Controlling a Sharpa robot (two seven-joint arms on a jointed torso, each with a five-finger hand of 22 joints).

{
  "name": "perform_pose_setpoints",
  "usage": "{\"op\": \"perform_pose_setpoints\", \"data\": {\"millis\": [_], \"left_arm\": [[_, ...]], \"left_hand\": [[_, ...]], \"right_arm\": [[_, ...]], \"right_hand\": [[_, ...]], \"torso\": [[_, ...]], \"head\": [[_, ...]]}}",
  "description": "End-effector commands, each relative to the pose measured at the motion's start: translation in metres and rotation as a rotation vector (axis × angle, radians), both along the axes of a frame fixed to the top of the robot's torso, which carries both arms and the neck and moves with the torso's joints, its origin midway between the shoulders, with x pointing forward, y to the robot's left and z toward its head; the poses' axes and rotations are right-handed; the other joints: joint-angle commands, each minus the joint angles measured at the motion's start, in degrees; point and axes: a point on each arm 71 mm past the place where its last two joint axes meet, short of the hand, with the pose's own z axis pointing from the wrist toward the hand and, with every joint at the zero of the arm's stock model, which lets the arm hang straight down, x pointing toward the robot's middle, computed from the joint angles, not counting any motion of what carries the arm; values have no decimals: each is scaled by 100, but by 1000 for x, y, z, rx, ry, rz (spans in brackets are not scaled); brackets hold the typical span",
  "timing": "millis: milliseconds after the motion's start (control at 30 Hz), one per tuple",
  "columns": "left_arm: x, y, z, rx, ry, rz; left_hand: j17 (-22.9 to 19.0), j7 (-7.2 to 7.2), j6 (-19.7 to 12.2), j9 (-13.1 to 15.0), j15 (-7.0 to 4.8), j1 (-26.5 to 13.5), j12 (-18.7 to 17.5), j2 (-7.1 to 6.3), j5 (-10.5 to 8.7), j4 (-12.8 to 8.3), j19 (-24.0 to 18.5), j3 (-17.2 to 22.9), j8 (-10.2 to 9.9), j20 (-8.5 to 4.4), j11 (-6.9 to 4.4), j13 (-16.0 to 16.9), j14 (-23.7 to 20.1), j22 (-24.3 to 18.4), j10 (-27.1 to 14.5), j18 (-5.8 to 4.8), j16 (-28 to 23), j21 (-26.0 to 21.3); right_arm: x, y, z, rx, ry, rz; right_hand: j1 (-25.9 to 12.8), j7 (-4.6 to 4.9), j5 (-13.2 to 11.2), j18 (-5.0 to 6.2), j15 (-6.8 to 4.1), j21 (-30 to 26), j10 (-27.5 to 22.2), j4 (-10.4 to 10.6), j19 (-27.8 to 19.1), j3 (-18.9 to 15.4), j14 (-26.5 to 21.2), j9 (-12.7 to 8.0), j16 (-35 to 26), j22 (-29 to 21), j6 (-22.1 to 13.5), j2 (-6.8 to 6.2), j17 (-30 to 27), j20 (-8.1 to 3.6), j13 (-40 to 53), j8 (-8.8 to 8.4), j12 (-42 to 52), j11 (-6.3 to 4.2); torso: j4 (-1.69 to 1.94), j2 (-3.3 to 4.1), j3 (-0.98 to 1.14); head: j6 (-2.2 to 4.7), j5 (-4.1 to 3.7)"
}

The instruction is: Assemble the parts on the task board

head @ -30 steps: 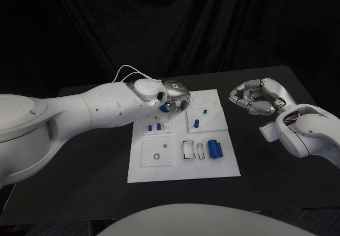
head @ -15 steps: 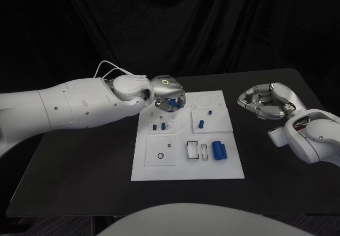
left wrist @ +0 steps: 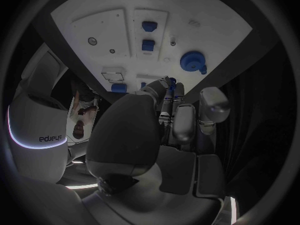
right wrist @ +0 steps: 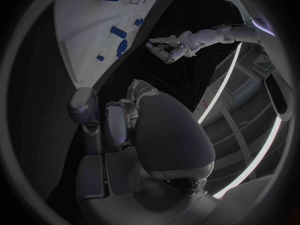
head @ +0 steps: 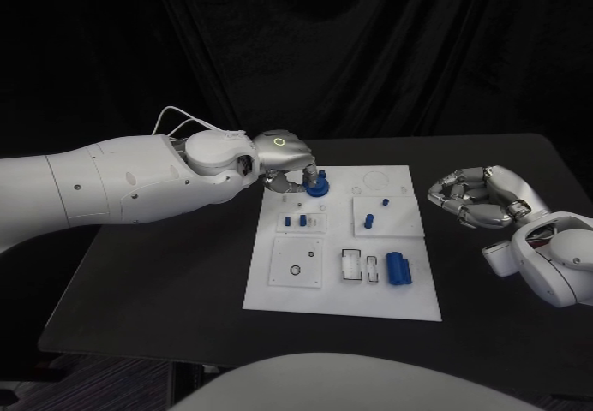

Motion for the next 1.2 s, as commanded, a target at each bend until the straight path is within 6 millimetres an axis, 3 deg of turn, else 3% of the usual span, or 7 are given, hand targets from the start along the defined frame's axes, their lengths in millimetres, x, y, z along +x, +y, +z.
{"op": "perform_pose_setpoints", "data": {"millis": [33, 133, 267, 467, 600, 733, 1200], "left_arm": [[0, 0, -2, -60, 3, 1], [0, 1, -7, -65, 13, 7], [-1, 3, -18, -63, 24, 16], [-2, 6, -30, -49, 30, 29], [-1, 5, -33, -45, 33, 32], [0, 2, -35, -42, 35, 30], [3, -8, -42, -38, 44, 18]], "left_hand": [[18, 19, 24, 16, 10, 15, -14, -3, 45, 10, -32, 32, -21, 16, 8, 24, 47, 26, 36, -42, -30, 42], [19, 27, 40, 25, 17, 40, -18, -10, 72, -5, -32, 49, -19, 22, 8, 35, 54, 49, 59, -45, -34, 61], [16, 47, 71, 39, 24, 49, -16, -14, 84, -11, -35, 60, -10, 27, 24, 49, 60, 72, 93, -46, -41, 77], [-2, 59, 78, 46, 30, 64, -24, -24, 100, -24, -36, 70, -11, 31, 35, 56, 60, 89, 103, -47, -50, 88], [-41, 64, 71, 46, 34, 61, -34, -31, 100, -24, -62, 72, -18, 34, 40, 57, 49, 56, 97, -35, -65, 39], [-37, 65, 67, 47, 37, 62, -39, -32, 100, -24, -74, 75, -21, 36, 42, 57, 50, 42, 93, -30, -66, 17], [-48, 76, 71, 54, 44, 73, -41, -18, 95, -28, -94, 93, -25, 43, 50, 69, 43, 42, 114, -27, -78, 0]], "right_arm": [[-3, 0, -4, -4, 30, 22], [-4, -2, -5, -5, 36, 22], [-5, -3, -6, -4, 43, 27], [-6, -2, -6, -3, 51, 35], [-6, -1, -6, -3, 54, 37], [-6, -1, -6, -2, 55, 40], [-7, 1, -6, 1, 55, 45]], "right_hand": [[53, -15, -36, 63, 15, -34, -35, 1, -28, 40, -44, -5, -26, 627, -42, 15, -9, 1, -19, 17, -16, 2], [54, -14, -39, 68, 17, -69, -52, 0, -41, 41, -57, -6, -50, 619, -46, 15, -35, 3, -43, 22, -33, 4], [54, -12, -42, 73, 21, -104, -79, 3, -56, 43, -72, -7, -75, 610, -49, 19, -60, 6, -81, 30, -60, 7], [53, -11, -45, 82, 25, -160, -140, 6, -80, 46, -92, -8, -104, 596, -54, 23, -89, 10, -167, 41, -119, 10], [52, -11, -45, 84, 26, -176, -151, 8, -86, 46, -98, -8, -114, 592, -57, 24, -99, 12, -183, 44, -131, 10], [52, -10, -46, 87, 27, -192, -166, 8, -93, 47, -106, -9, -127, 588, -59, 24, -113, 13, -206, 47, -147, 11], [51, -9, -48, 91, 29, -219, -183, 8, -104, 47, -117, -10, -146, 581, -64, 25, -132, 15, -233, 52, -168, 13]], "torso": [[212, -30, -54], [260, -25, -83], [354, 12, -188], [420, 56, -278], [428, 61, -302], [447, 63, -296], [418, 60, -296]], "head": [[1, -77], [1, -45], [1, -89], [1, -162], [1, -189], [1, -220], [1, -255]]}}
